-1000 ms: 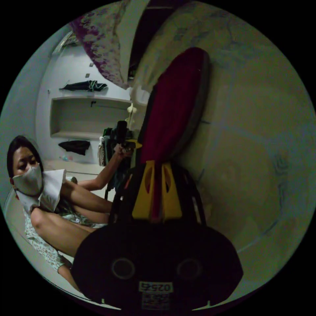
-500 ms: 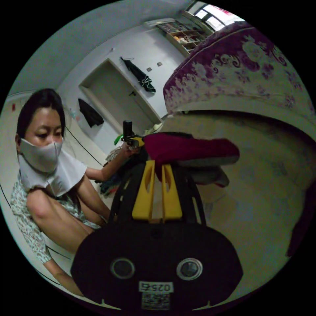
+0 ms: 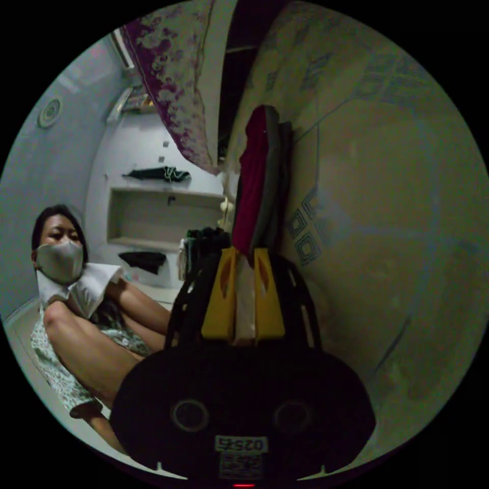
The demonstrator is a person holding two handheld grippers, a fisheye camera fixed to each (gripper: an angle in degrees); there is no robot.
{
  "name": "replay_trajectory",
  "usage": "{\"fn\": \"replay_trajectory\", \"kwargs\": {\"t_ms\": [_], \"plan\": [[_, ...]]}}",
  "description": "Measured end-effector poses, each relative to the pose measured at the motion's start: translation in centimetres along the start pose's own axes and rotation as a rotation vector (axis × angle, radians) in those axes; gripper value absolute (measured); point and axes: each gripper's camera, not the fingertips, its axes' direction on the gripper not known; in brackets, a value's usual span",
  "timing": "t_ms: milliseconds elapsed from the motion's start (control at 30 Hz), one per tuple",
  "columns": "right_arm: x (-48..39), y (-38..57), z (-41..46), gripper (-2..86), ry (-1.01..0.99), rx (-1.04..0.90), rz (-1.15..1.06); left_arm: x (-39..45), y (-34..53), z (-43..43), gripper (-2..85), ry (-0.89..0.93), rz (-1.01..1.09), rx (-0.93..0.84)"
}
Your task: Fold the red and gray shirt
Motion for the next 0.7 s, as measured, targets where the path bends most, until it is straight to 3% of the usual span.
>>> {"fn": "replay_trajectory", "kwargs": {"t_ms": [67,133,200,267,400,500,600,700], "plan": [[0.4,1.3,0.5,12.8,0.035,0.104,0.028,0.0,-0.7,-2.7,8.5,0.059,-0.172,0.018],[1.0,2.9,2.4,22.0,0.14,0.198,0.089,0.7,-1.6,-5.3,12.7,0.211,-0.301,0.147],[1.8,3.8,4.8,22.8,0.15,0.221,0.114,1.9,-3.4,-6.1,13.1,0.208,-0.349,0.147],[3.1,4.6,7.6,21.8,0.129,0.271,0.155,3.2,-5.5,-6.8,12.5,0.168,-0.37,0.146],[7.8,4.9,14.1,13.6,0.095,0.387,0.255,4.4,-10.6,-9.5,9.3,0.259,-0.443,0.212],[10.5,2.5,20.3,11.2,0.02,0.278,0.264,5.3,-14.6,-12.3,6.0,0.292,-0.441,0.195],[11.7,0.1,26.8,6.3,0.122,0.135,0.263,7.6,-18.8,-15.6,2.7,0.221,-0.39,0.163],[13.6,0.0,30.8,5.0,0.033,0.125,0.331,8.3,-21.3,-19.5,1.3,0.364,-0.506,0.149]]}}
